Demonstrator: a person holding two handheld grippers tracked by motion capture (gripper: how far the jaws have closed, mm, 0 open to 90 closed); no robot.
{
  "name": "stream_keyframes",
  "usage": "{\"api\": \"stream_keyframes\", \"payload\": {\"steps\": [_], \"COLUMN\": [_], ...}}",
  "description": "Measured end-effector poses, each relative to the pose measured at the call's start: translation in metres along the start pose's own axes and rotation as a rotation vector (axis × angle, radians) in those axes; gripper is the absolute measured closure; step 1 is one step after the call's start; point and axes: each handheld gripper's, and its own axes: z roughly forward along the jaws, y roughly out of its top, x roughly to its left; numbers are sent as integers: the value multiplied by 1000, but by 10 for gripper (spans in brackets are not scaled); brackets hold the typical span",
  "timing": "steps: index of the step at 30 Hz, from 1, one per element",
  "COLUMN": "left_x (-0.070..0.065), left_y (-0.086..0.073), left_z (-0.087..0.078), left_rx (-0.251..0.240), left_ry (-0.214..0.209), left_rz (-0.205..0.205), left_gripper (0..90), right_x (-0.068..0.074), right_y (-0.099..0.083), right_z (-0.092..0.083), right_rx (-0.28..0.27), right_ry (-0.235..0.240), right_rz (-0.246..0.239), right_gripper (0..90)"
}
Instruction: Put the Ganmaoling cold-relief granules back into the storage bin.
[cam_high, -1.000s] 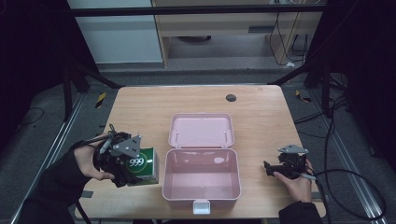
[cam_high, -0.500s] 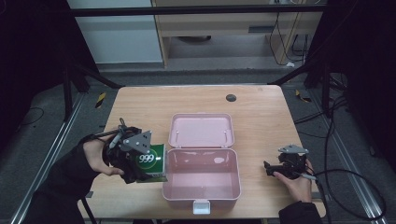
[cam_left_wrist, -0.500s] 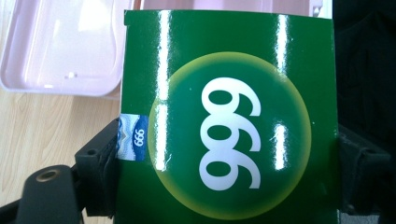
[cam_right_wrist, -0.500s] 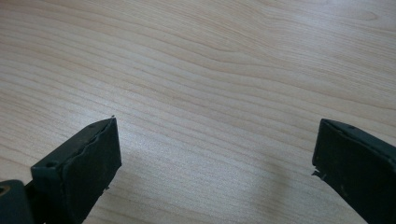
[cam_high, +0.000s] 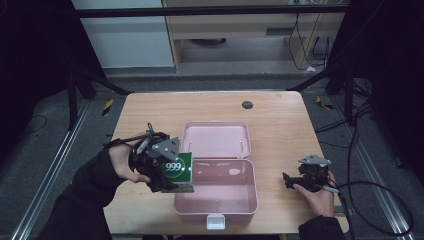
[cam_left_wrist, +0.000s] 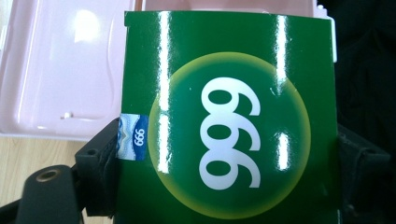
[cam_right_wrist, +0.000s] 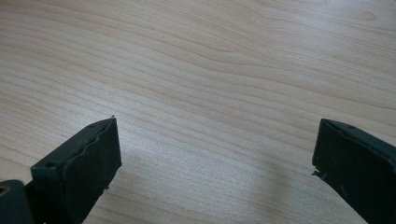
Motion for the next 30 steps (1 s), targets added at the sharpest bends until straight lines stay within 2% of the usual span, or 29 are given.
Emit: {"api": "stream_keyframes", "payload": {"steps": [5,9,21,26,30], "left_x": [1,0,0,-2,-2], "left_y": [6,9,11,12,10], "left_z": [8,14,32,40,46], "left_rx": [-10,-17,6,-2,2], "left_ry": [-7,-12,-25,-44,-42], "left_rz": [17,16,40,31,29], "left_gripper": [145,145,145,145,145], "right_x": [0,0,1,1,1], "right_y": [0,0,0,-1,-1], "right_z": [0,0,1,2,2], "right_rx": [4,4,9,11,16], "right_ry": [-2,2,2,3,4], "right_rz": [-6,-3,-3,-4,-3], "right_gripper": [15,15,15,15,15]}}
